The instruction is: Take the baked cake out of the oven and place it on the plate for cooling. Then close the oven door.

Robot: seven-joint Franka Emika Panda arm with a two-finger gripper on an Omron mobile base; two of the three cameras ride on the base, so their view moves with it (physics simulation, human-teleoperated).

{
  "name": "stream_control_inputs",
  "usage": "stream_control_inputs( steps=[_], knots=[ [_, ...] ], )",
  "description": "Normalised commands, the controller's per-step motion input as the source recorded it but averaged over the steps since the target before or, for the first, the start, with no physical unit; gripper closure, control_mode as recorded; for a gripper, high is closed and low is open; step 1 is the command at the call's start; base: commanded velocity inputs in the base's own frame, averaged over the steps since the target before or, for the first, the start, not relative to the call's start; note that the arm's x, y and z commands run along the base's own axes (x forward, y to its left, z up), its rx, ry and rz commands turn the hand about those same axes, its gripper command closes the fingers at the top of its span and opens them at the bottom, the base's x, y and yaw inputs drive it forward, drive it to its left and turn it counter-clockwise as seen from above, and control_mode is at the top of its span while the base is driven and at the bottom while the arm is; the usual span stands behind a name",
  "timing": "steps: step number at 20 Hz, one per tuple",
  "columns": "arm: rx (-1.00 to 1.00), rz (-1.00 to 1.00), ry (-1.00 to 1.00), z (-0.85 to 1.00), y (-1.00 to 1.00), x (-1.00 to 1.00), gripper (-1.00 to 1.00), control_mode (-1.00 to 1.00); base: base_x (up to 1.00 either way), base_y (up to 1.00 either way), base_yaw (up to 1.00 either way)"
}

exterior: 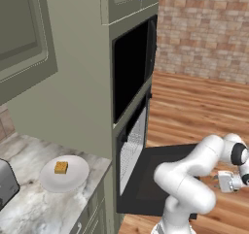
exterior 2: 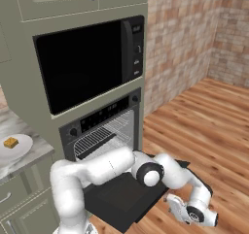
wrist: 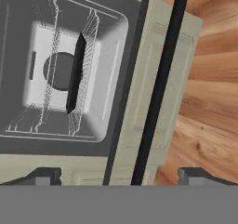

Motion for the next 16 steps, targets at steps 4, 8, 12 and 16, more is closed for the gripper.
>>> stream_control_inputs(
  steps=[4,8,12,16],
  knots=[
    [0.09,0.09,0.0,-0.87,0.0,0.0,-1.0,-1.0,0.0,0.0,0.0],
    [0.12,0.08,0.0,-0.58,0.22,0.08,-1.0,-1.0,0.0,0.0,0.0],
    [0.19,0.02,0.0,-0.01,0.62,0.29,-1.0,-1.0,0.0,0.0,0.0],
    [0.22,0.01,0.04,0.53,0.73,0.42,-1.0,-1.0,0.0,0.0,0.0]
  ],
)
